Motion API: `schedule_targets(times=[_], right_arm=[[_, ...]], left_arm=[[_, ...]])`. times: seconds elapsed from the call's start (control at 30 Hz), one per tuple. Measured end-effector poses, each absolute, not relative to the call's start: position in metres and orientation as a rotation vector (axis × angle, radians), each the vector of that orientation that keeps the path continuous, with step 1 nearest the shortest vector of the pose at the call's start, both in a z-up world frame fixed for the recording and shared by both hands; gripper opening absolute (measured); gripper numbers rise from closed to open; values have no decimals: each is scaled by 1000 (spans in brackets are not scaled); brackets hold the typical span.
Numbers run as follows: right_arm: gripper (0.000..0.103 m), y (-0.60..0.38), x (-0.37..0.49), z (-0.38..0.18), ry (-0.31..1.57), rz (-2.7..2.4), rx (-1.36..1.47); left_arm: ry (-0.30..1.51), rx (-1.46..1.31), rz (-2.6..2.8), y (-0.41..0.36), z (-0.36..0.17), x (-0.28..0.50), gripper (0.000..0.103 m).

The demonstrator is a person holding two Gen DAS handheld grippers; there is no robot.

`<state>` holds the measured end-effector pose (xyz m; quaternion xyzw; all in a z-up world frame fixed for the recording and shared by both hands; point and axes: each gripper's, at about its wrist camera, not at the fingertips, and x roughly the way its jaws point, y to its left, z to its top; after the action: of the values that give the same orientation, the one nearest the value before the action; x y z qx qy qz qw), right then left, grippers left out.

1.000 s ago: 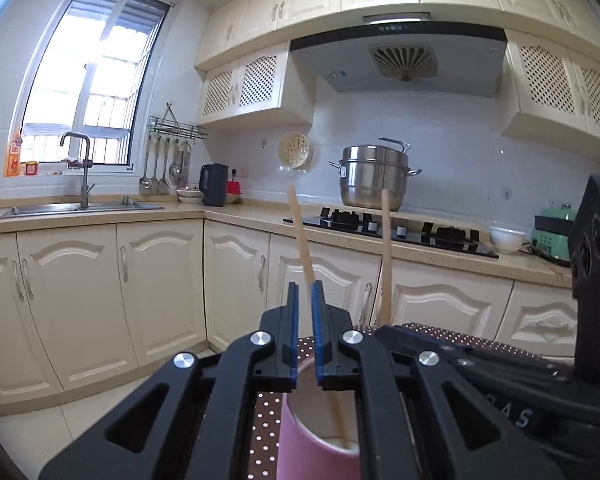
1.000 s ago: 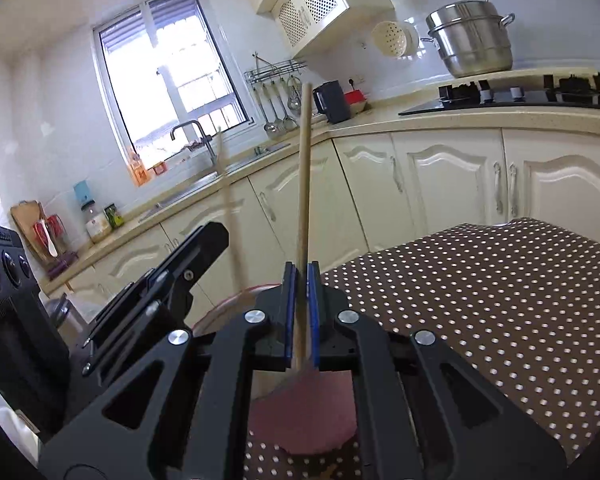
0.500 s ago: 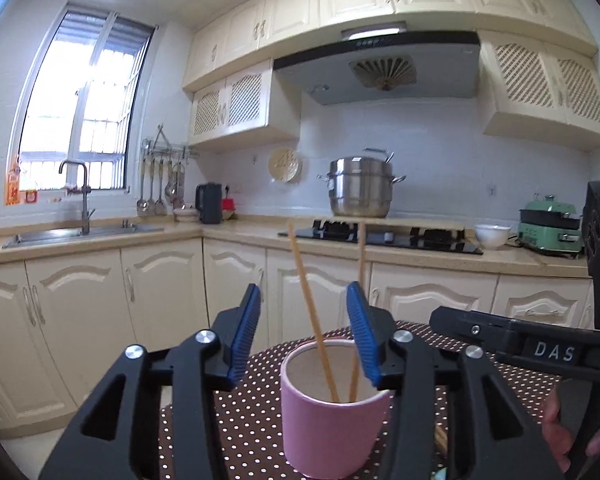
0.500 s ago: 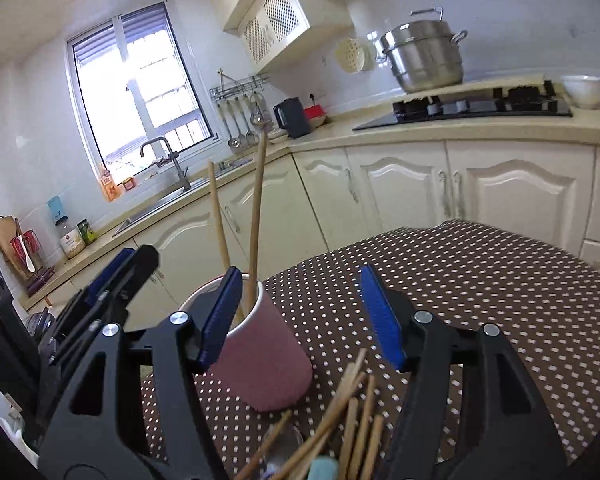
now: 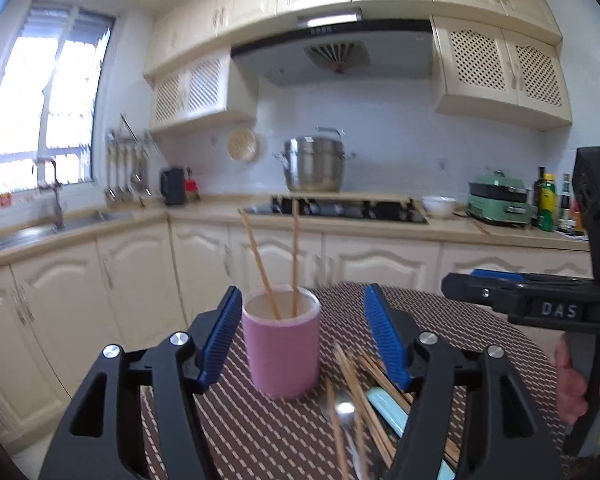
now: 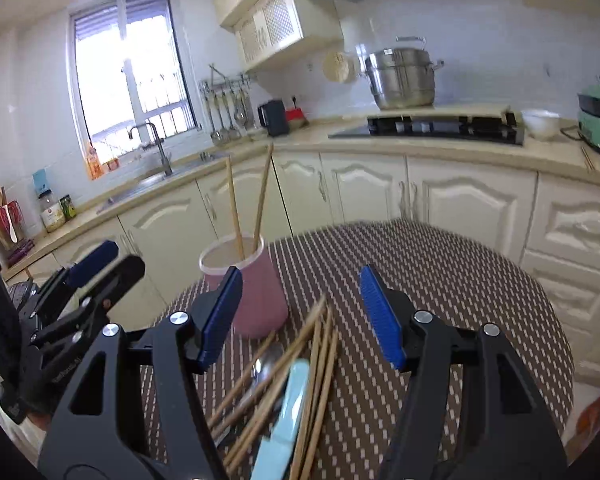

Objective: Organize utensils
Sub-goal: 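Move both tools back to the pile and grasp one chopstick each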

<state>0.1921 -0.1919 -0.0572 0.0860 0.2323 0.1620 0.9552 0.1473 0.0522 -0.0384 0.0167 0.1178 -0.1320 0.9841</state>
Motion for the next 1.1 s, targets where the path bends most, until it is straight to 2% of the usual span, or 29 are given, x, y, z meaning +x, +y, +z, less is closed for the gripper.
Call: schedule_targets(times=[0.27, 0.3, 0.37, 0.43, 0.83, 0.93, 1.0, 1.03, 1.1], right_arm=[[60, -199, 189, -95, 635, 275, 163], [58, -200, 192, -104, 670, 280, 168], [43, -197, 199, -118, 737, 277, 159], [35, -197, 206, -131, 796, 284, 171], [31, -188, 230, -168, 936, 342, 205], [17, -182, 235, -170, 961, 320, 180], [15, -181, 236, -171, 968, 329, 190], [8, -178, 239, -171, 978, 330, 196], [8, -176, 246, -172, 985, 334, 231]], left_arm=[[442, 73, -298, 52, -76, 140, 64], [464, 75, -293, 52, -81, 143, 64], [524, 73, -278, 53, -93, 150, 64], [576, 43, -286, 58, -101, 157, 64], [728, 39, -297, 58, -131, 176, 64], [751, 46, -318, 55, -133, 180, 64], [770, 45, -322, 54, -134, 184, 68], [781, 43, -322, 52, -135, 186, 68], [802, 40, -325, 49, -136, 191, 68]])
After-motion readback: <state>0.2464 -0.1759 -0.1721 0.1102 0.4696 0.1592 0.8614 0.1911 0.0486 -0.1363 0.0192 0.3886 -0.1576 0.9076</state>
